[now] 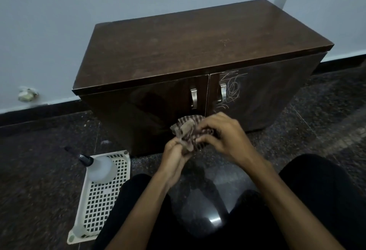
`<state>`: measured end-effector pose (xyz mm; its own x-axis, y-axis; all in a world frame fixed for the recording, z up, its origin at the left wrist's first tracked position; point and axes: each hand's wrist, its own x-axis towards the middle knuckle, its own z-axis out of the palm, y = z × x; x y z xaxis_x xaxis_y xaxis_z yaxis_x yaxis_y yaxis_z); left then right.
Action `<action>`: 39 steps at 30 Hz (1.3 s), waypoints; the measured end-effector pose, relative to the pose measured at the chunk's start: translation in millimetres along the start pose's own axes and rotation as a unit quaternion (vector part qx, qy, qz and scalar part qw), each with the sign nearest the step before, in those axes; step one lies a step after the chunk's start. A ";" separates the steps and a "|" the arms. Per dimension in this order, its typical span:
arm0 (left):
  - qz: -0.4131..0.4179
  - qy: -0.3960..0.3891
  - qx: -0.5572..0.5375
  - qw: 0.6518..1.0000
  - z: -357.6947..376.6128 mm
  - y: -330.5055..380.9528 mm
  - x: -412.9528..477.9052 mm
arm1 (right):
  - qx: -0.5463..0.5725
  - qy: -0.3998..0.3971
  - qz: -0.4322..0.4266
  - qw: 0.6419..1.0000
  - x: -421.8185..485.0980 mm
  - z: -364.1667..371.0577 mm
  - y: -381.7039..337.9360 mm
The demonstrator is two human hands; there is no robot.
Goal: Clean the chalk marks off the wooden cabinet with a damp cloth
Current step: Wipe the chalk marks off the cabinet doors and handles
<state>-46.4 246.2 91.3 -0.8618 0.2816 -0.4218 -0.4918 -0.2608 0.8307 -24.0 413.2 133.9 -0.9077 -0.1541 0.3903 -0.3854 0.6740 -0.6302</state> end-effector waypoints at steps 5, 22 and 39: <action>-0.037 -0.039 -0.169 0.984 -14.6 7.7 -11.7 | -0.008 -0.121 0.014 0.992 -12.5 7.9 3.8; 0.160 0.012 0.414 0.896 30.5 67.8 -15.9 | 0.633 0.100 0.369 0.673 -14.4 4.3 -3.2; 0.491 -0.234 0.810 0.218 61.3 207.1 74.3 | -0.113 0.414 0.029 0.903 15.6 -0.9 4.5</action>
<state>-204.7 269.7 254.3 -0.1595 0.9871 0.0161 0.9183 0.1543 -0.3645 -39.7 414.5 137.7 -0.4532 0.4162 0.7883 -0.2119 0.8086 -0.5488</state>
